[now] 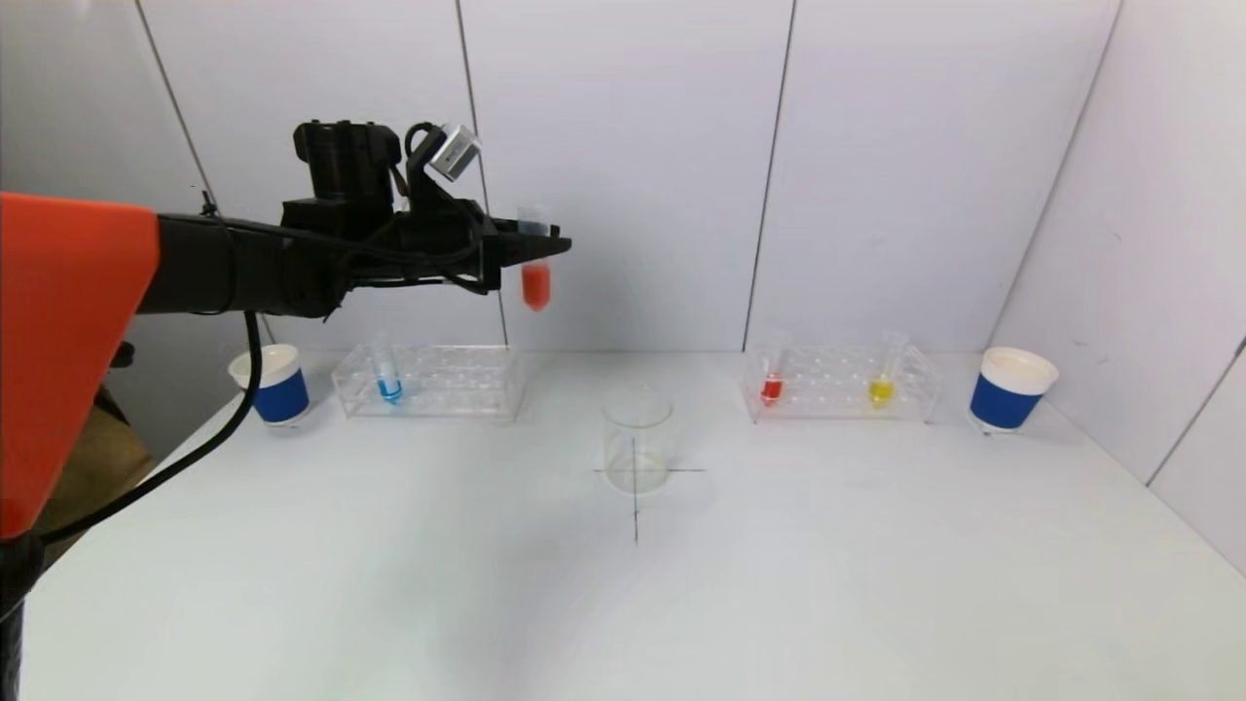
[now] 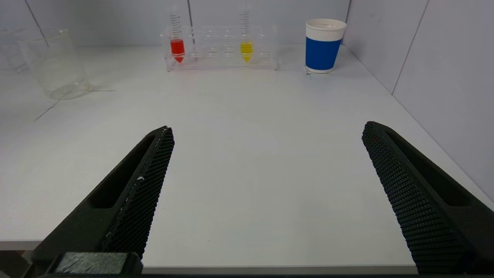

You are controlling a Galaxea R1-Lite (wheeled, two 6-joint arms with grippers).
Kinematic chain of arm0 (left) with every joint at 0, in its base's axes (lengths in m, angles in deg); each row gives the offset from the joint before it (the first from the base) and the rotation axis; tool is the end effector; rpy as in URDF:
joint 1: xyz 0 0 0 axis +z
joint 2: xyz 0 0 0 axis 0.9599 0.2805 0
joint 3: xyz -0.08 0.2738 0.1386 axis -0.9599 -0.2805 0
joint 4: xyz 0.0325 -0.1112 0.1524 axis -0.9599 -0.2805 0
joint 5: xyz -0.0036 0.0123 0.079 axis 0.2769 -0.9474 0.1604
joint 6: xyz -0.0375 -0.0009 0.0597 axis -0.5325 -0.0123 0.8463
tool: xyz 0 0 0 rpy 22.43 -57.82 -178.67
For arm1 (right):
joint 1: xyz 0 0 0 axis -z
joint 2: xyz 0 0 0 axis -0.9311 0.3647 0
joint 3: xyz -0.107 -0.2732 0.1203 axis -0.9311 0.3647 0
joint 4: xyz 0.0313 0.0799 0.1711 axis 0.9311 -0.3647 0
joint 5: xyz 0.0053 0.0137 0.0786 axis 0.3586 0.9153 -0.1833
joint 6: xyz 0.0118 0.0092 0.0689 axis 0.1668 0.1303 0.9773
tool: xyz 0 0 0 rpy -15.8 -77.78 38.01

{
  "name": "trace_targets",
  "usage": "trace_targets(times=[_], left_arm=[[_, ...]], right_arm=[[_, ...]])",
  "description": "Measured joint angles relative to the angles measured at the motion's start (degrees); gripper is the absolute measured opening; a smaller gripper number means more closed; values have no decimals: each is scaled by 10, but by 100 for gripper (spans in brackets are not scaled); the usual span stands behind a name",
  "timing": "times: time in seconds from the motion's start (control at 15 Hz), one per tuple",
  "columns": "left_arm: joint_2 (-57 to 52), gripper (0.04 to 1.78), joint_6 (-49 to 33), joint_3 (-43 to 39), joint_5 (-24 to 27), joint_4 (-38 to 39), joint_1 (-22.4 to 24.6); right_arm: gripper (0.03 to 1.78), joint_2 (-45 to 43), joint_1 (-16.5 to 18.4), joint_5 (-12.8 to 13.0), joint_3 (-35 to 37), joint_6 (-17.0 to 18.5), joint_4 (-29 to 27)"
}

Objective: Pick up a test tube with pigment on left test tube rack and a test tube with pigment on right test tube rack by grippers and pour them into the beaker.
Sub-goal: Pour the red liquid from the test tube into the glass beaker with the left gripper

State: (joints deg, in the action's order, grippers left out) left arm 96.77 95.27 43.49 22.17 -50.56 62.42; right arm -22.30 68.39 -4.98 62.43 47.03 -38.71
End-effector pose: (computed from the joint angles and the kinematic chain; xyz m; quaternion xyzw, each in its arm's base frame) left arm 0.4642 -0.1502 0.2553 0.0607 -0.0099 -0.5339 0.8433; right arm 0.0092 -0.0014 0.0770 0.0106 -0.0053 -0.0085 0.9999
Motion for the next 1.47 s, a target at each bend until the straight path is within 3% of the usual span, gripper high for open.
trace_targets(times=[0.6,1.47], left_arm=[[136,48,165,125,100,-4,10],[177,48,464,121,115,-63,-23]], right_arm=[[177,0,0,0,0,0,0],[177,0,0,0,0,0,0]])
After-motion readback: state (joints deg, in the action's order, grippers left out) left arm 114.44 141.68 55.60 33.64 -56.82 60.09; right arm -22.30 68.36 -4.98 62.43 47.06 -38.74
